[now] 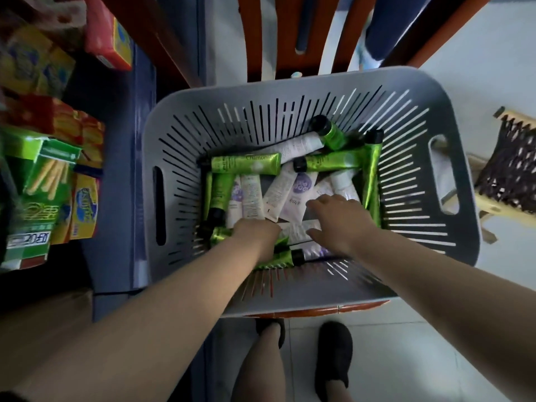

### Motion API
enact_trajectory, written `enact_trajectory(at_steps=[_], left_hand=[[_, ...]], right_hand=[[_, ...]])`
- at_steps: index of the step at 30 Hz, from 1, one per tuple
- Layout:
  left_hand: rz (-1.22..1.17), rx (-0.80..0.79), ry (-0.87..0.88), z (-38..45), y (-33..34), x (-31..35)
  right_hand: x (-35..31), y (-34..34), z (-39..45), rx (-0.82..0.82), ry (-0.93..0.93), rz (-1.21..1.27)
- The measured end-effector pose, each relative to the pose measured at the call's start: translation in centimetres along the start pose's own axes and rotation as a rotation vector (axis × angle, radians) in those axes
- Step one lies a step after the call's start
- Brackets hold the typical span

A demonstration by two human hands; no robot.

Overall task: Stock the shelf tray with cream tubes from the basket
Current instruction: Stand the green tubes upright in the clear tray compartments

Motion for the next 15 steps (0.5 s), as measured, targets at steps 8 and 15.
enact_trajectory(at_steps=[8, 15], left_hand=[[-0.550, 0.104, -0.058, 0.5, -0.4, -1.5], [-1.303, 0.308, -0.015, 0.2, -3.5, -2.6]], right_hand=[[1.3, -1.7, 1.2, 0.118, 0.091, 0.027], [2.6, -1.9, 2.4, 0.199, 0.462, 0.763]])
Point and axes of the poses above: each hand's wrist, its own z-axis towards the middle knuckle, its own y-axis out of the palm, x = y × z, the point moved 2 cm from there along z, towards the middle knuckle, and after that the axes turned 5 degrees about -z, right-handed, at the moved point
